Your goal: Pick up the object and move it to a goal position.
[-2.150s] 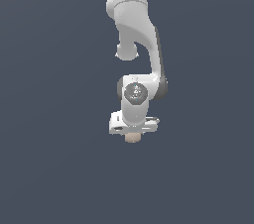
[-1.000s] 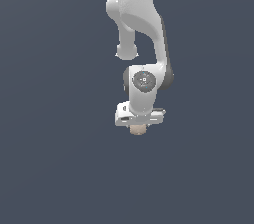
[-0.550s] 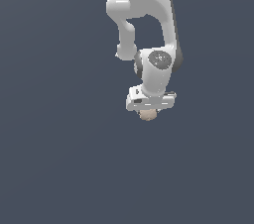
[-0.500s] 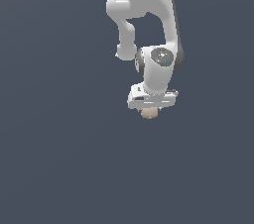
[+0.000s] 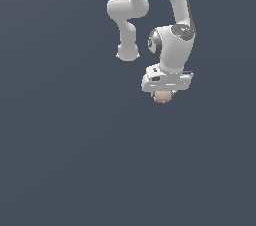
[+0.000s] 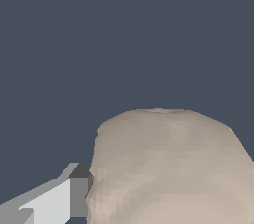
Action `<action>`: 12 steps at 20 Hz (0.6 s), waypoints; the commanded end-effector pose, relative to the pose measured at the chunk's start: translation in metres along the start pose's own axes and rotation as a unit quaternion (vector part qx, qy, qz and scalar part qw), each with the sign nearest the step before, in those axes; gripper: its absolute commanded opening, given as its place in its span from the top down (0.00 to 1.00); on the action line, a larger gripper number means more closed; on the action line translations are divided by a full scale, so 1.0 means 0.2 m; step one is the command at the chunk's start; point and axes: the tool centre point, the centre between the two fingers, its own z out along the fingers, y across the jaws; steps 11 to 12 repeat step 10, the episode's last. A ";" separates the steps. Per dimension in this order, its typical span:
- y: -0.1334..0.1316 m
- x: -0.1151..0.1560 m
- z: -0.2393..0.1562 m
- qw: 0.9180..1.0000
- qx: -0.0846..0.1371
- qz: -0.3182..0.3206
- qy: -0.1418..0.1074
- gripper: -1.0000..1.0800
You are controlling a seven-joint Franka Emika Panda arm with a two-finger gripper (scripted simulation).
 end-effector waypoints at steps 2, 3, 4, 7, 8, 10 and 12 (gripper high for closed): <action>-0.08 -0.07 -0.06 1.000 0.000 0.000 0.000 1.00; -0.09 -0.09 -0.07 1.000 0.000 0.000 0.000 1.00; -0.11 -0.10 -0.08 1.000 0.000 0.000 0.000 1.00; -0.14 -0.13 -0.11 1.000 0.000 0.000 0.000 1.00; -0.15 -0.13 -0.11 1.000 0.000 0.000 0.000 1.00; -0.15 -0.14 -0.11 1.000 0.000 0.000 0.000 1.00; -0.15 -0.14 -0.11 1.000 0.000 0.000 0.000 1.00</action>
